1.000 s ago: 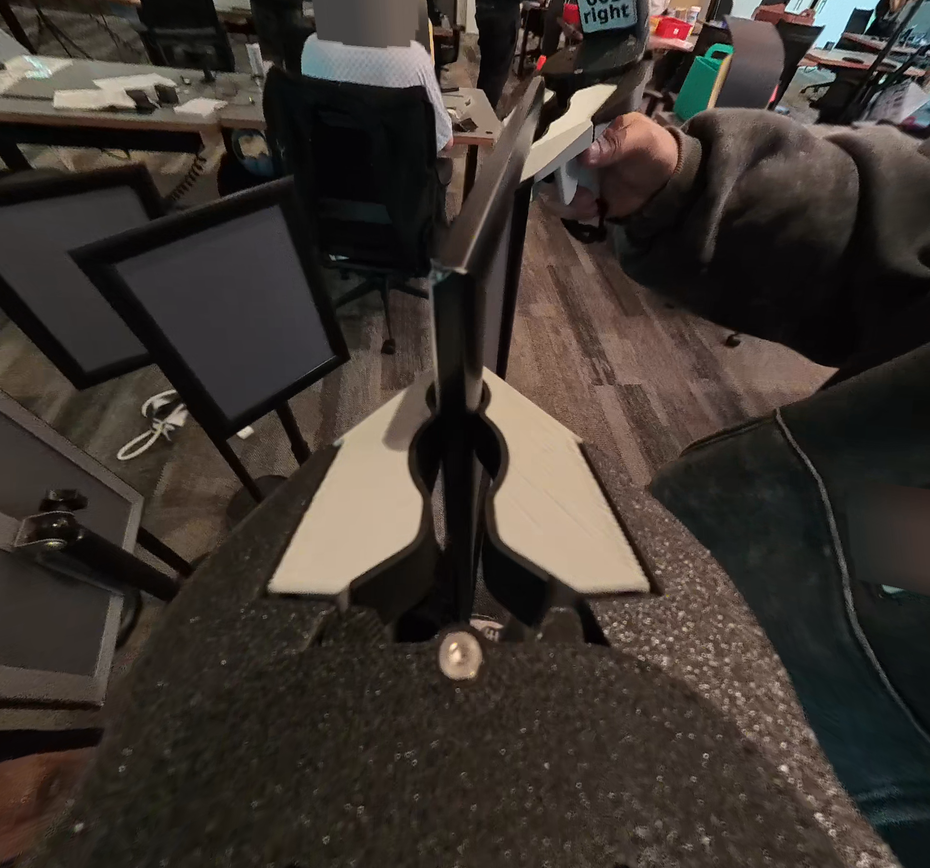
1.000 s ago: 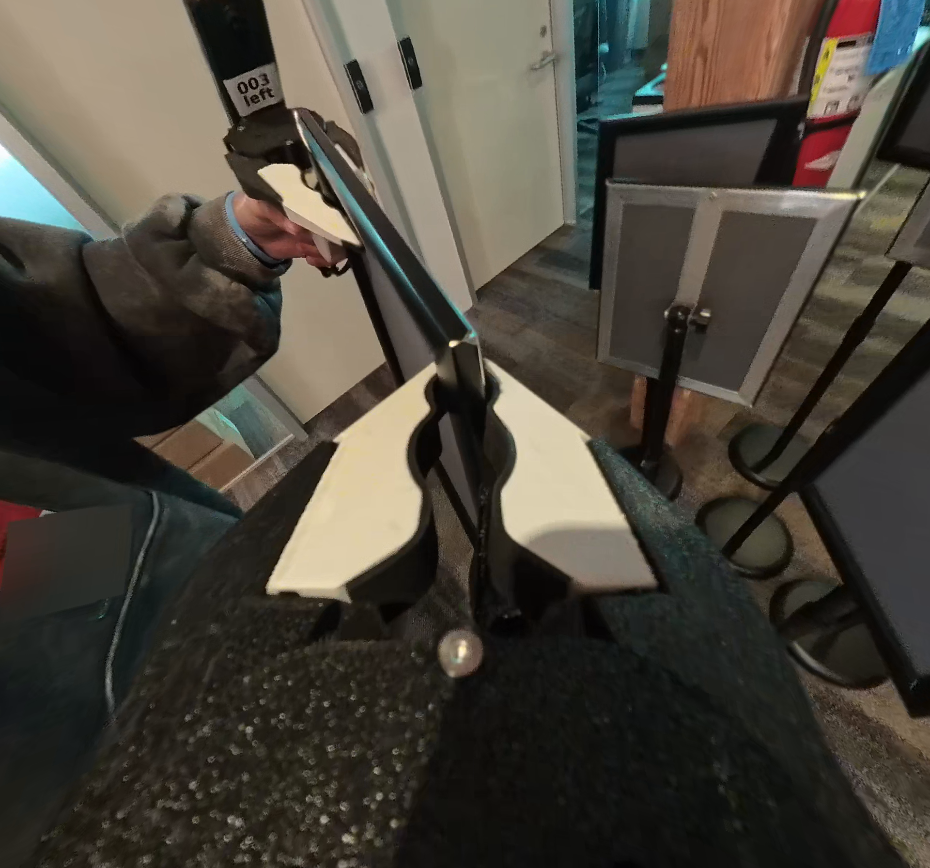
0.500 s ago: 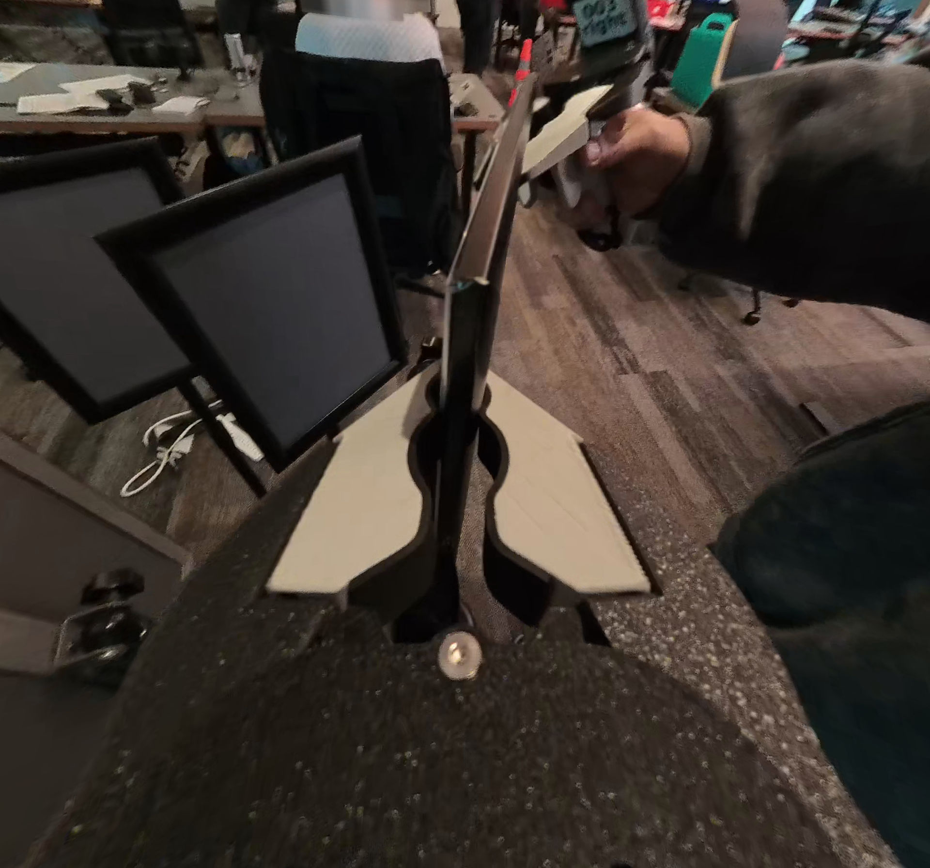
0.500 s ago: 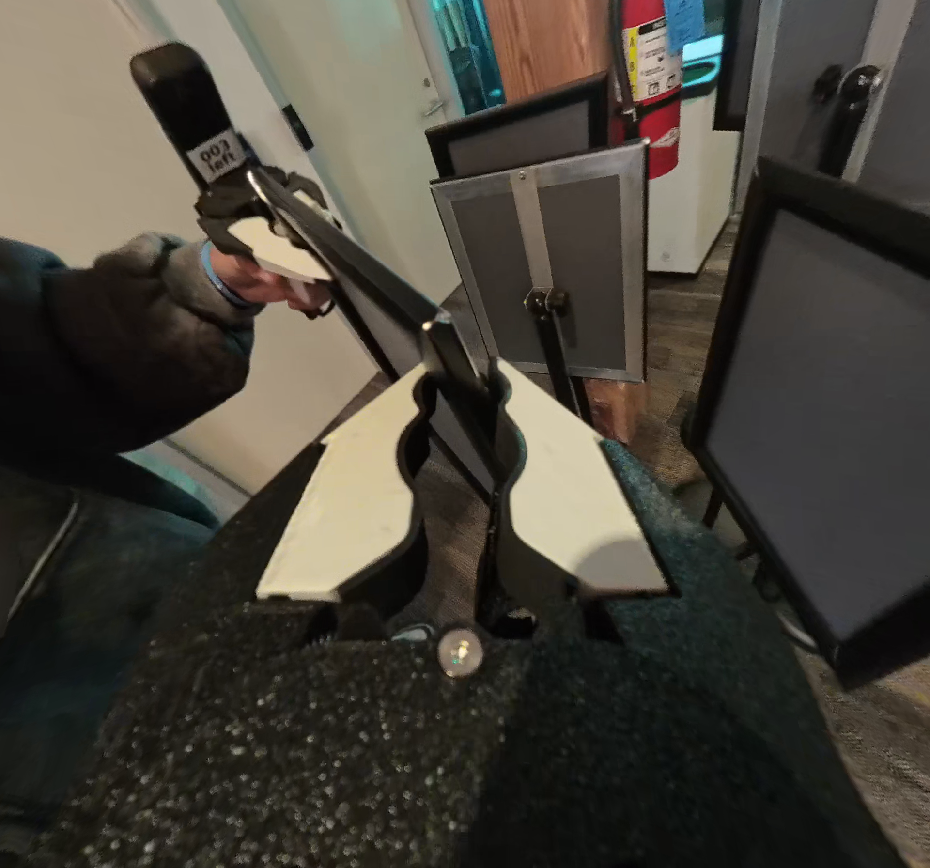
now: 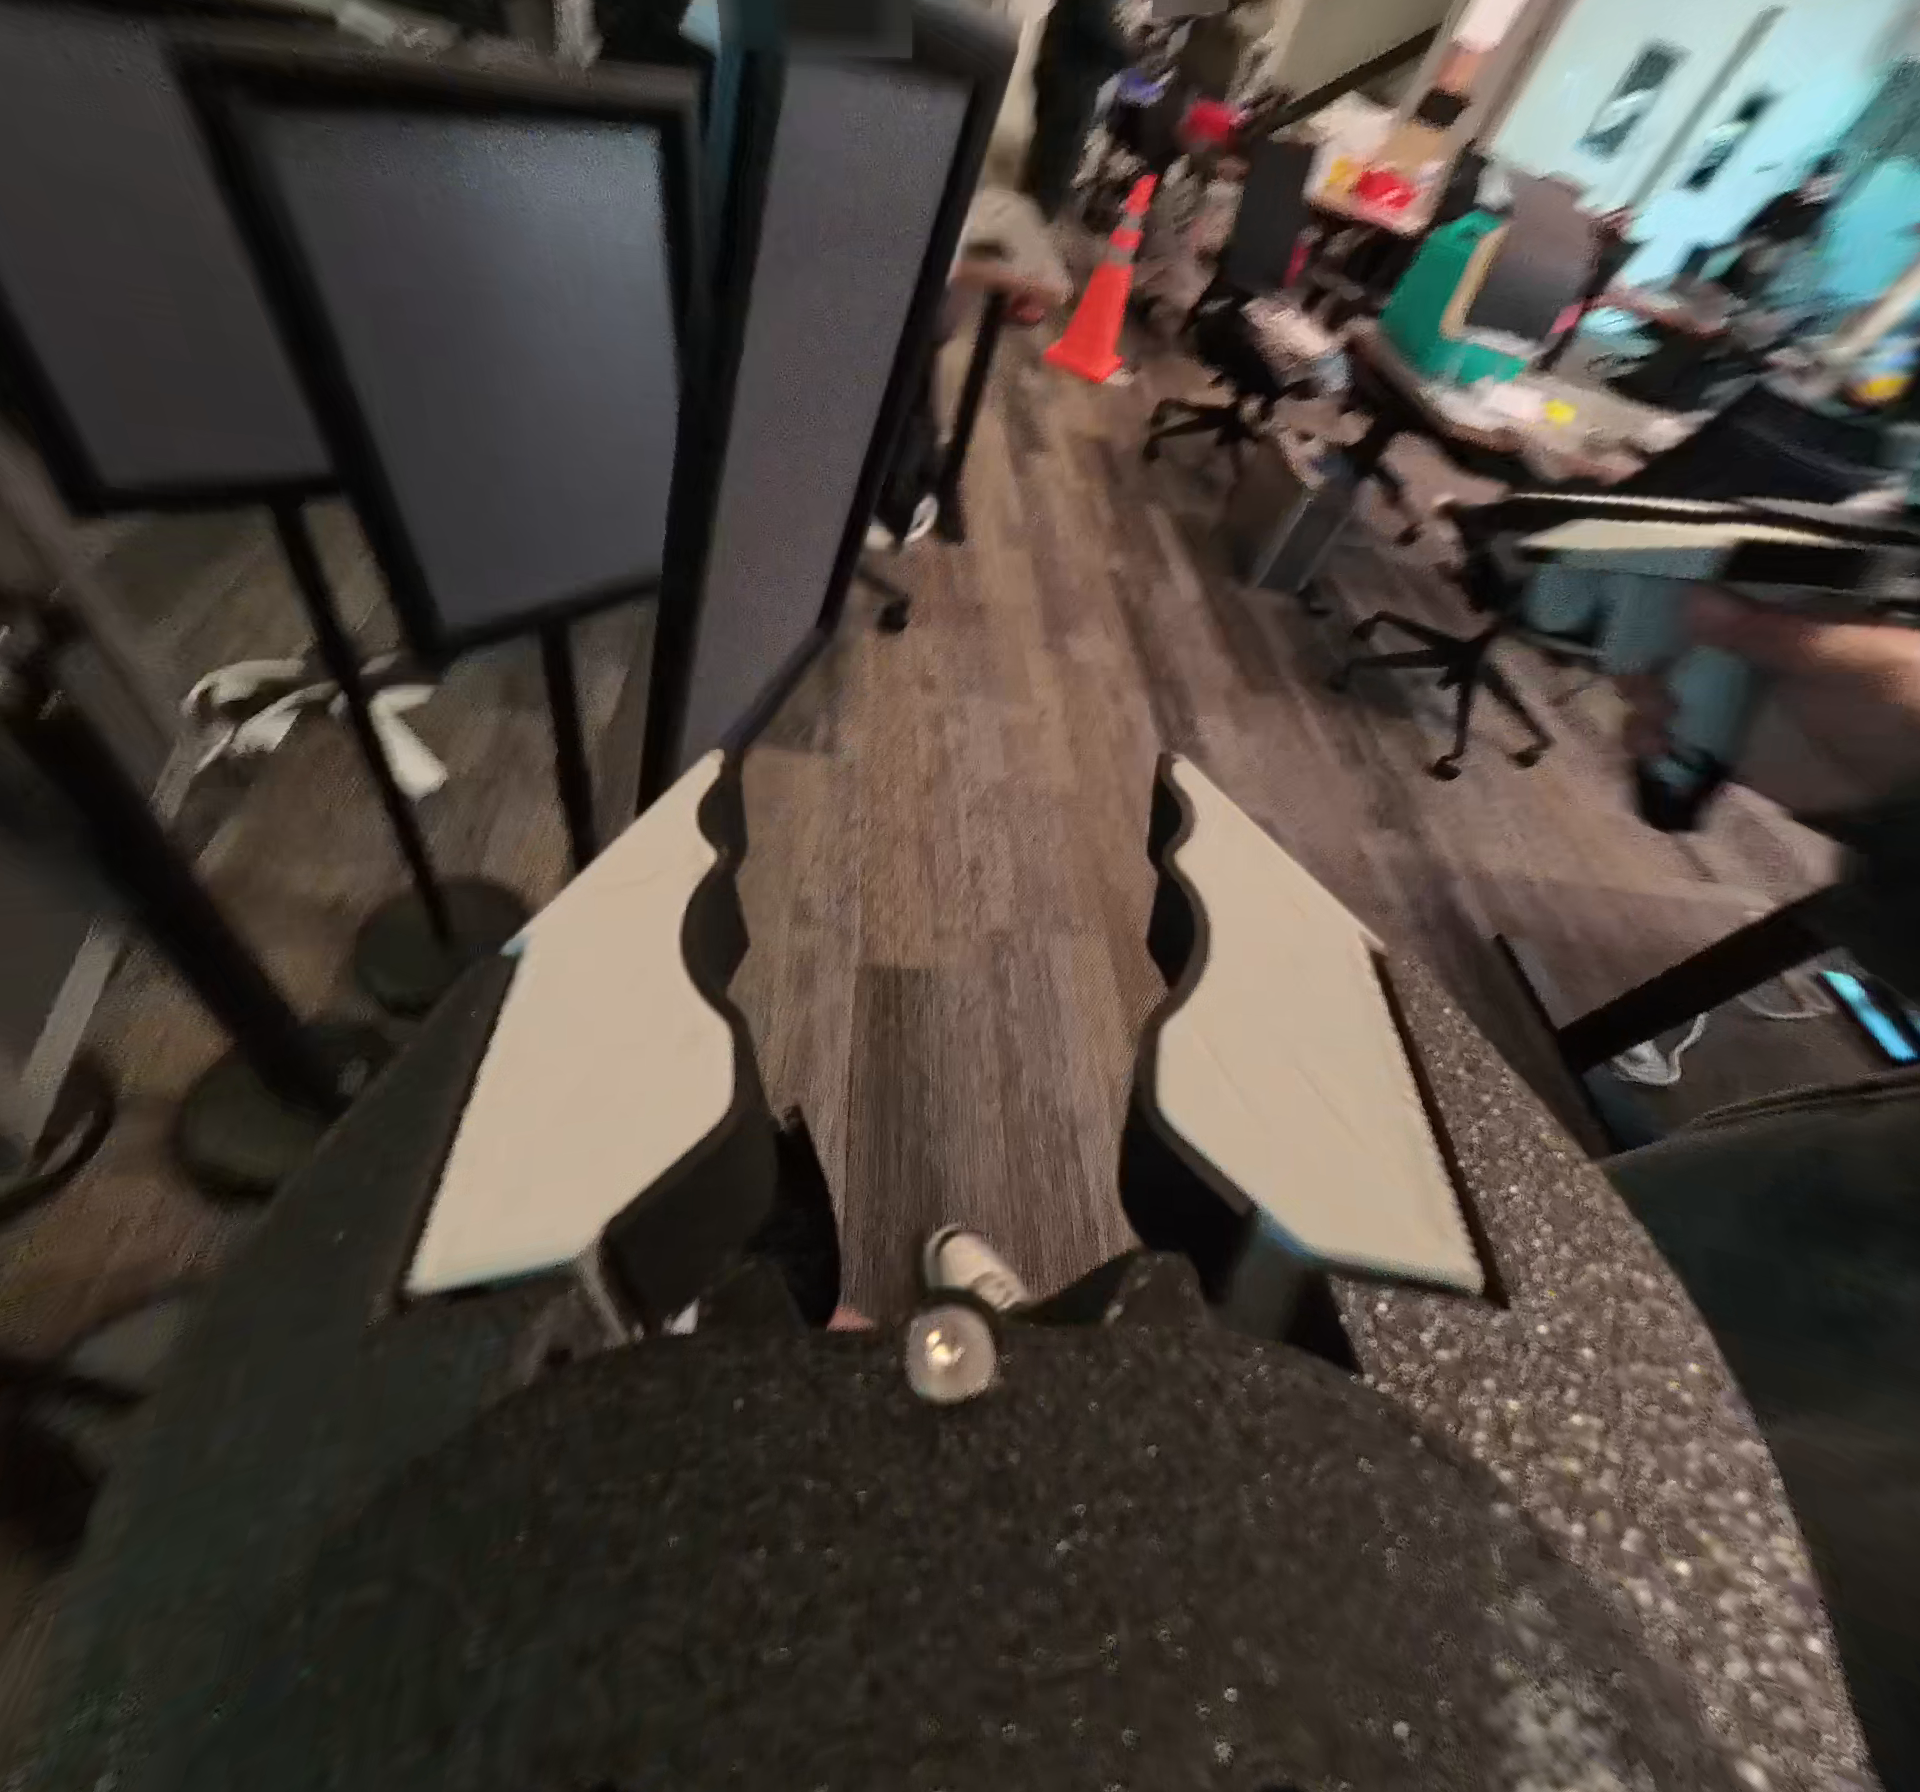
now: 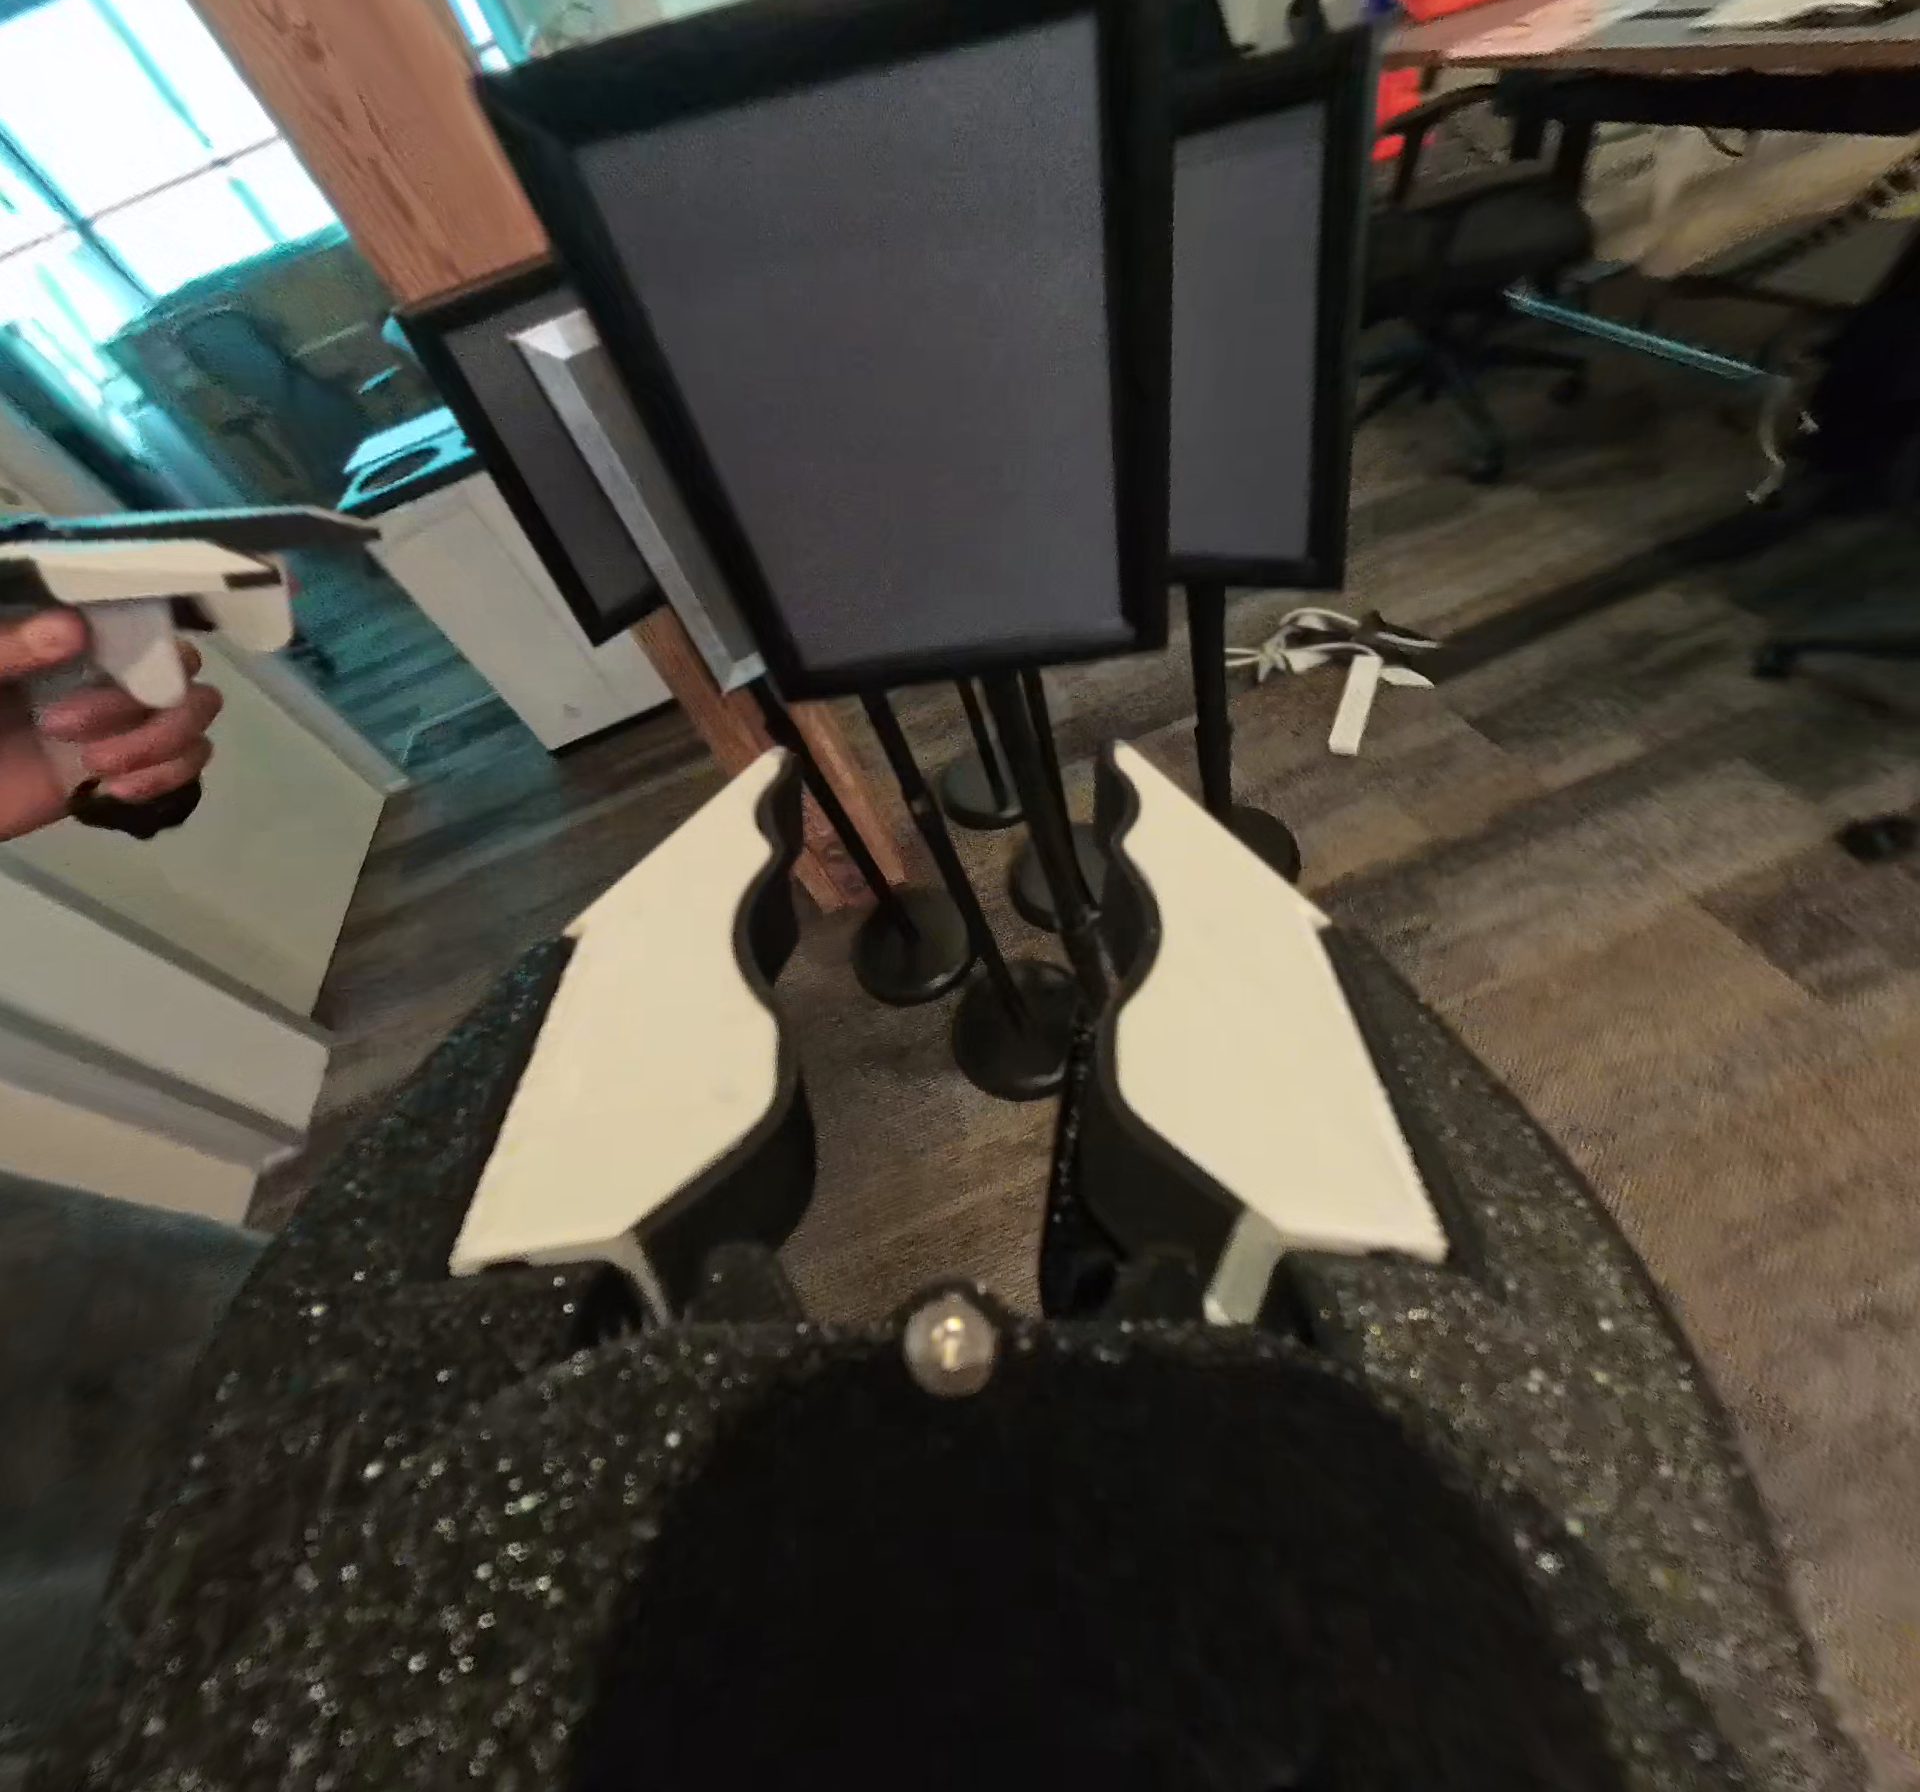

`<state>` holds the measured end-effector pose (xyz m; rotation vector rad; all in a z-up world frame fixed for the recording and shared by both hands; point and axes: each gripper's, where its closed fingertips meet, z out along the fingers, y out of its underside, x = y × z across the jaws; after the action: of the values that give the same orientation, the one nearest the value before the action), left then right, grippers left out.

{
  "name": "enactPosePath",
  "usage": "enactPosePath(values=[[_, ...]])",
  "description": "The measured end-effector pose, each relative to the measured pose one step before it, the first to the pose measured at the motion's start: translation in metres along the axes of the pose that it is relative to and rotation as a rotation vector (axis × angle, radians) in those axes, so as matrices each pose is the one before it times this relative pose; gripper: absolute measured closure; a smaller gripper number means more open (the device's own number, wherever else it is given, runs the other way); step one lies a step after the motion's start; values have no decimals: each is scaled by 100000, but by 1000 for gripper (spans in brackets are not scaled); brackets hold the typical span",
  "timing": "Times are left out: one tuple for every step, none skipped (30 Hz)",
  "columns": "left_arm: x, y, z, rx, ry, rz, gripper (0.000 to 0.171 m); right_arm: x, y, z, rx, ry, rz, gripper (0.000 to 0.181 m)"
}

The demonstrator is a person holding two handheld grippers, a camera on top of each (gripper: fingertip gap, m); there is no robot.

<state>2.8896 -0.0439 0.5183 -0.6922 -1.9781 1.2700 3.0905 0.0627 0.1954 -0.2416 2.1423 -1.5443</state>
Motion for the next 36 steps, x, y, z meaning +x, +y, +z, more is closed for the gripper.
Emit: enactPosePath(values=[[54, 1587, -1801, -2802, -5445, -1283, 95, -1418, 1401, -1901, 2184, 2471, 2653, 121], [-51, 1547, -1619, -1753, -6077, -419, 98, -1206, 1214, -1746, 2536, 2472, 3188, 118], [-337, 1547, -1661, -1529, -7881, 566, 102, -982, 1327, -1580, 537, 2727, 3875, 118], [-231, 1655, -1654, -1687, -7684, 1041, 105, -783, 1578, -1293, -2296, 2409, 1870, 118], [291, 1644, -1678, -1192, -4705, 1385, 106, -1142, 1514, -1019, -2965, -1281, -1081, 121], [498, 1505, -1384, -961, -2782, 1581, 107, -1283, 1313, -771, -2541, -2755, -1419, 121], [499, 1434, -1114, -1594, -2891, 1431, 109, -1263, 1166, -627, -2541, -3078, -982, 121], [655, 1405, -1004, -2051, -2489, 1359, 108, -1459, 1156, -583, -3010, -4517, -279, 120], [934, 1253, -1012, -1855, -1652, 1300, 108, -1288, 1123, -564, -3155, -3208, 142, 112], [1155, 931, -921, -1163, -1671, 872, 109, -1148, 1189, -583, -3284, -2048, -496, 103], [1237, 747, -752, -544, -1076, 130, 110, -1378, 1252, -665, -2833, -3464, -2264, 104], [1438, 640, -638, -86, 138, -1019, 110, -1329, 1158, -755, -1537, -2587, -3520, 106], [1603, 615, -659, 429, 957, -2123, 111, -1298, 1138, -847, -830, -1943, -3420, 108], [1677, 733, -693, 457, 1198, -2510, 110, -1357, 1196, -927, -909, -2297, -2065, 109], [1631, 874, -739, -24, 874, -2034, 110, -1259, 1224, -983, -846, -1667, -248, 107], [1542, 967, -847, -287, -50, -1171, 110, -1115, 1248, -1047, -533, -774, 810, 107], [1465, 1011, -1000, -167, -929, -424, 111, -1204, 1321, -1172, -685, -1757, 645, 107], [1460, 1070, -1181, -172, -1062, 137, 111, -1124, 1378, -1296, -1132, -1269, 691, 107], [1470, 1106, -1219, -660, -712, 370, 112, -917, 1314, -1418, -1365, 187, 1302, 106], [1470, 956, -1106, -1167, -102, 96, 112, -843, 1085, -1574, -721, 632, 1980, 105], [1468, 616, -971, -1111, 814, -92, 112, -745, 819, -1689, 386, 1084, 2041, 105], [1353, 274, -744, -764, 1486, 896, 112, -499, 655, -1726, 1304, 1976, 1618, 106], [1200, -119, -541, -66, 1900, 2779, 111, -239, 624, -1670, 1579, 2665, 1386, 106], [1121, -226, -435, 822, 1495, 4059, 110, -2, 695, -1529, 1233, 2849, 1361, 106], [826, -372, -29, 1163, 1024, 4293, 110, 213, 773, -1374, 500, 3056, 1316, 105], [581, -439, 261, 1036, 573, 3618, 109, 412, 768, -1200, 91, 3339, 1401, 104], [519, -473, 386, 552, 766, 2179, 109, 515, 610, -1080, 249, 3407, 1770, 103], [615, -503, 485, -247, 2138, 671, 110, 539, 331, -979, 979, 3365, 2111, 101], [809, -693, 645, -1275, 3562, -43, 110, 525, 1, -923, 1784, 3427, 2232, 101], [933, -912, 656, -2265, 4219, 549, 109, 451, -389, -896, 2619, 3335, 1731, 100], [795, -1108, 799, -2456, 4062, 2291, 105, 469, -862, -950, 3666, 3867, 1007, 100], [898, -1352, 1045, -2125, 2463, 3513, 101, 422, -1360, -1002, 4665, 4148, 214, 100], [964, -1705, 1224, -2138, 1053, 3853, 100, 325, -1794, -1079, 5161, 4236, -722, 101], [1385, -1907, 1281, -2951, 1976, 4001, 100, 220, -2138, -1106, 5330, 4501, -1449, 101], [1837, -1920, 1351, -4027, 3136, 5090, 97, 22, -2393, -1090, 5353, 4204, -1767, 102], [1879, -1886, 1237, -4813, 2032, 5535, 93, -331, -2518, -994, 5149, 3145, -1826, 105]])
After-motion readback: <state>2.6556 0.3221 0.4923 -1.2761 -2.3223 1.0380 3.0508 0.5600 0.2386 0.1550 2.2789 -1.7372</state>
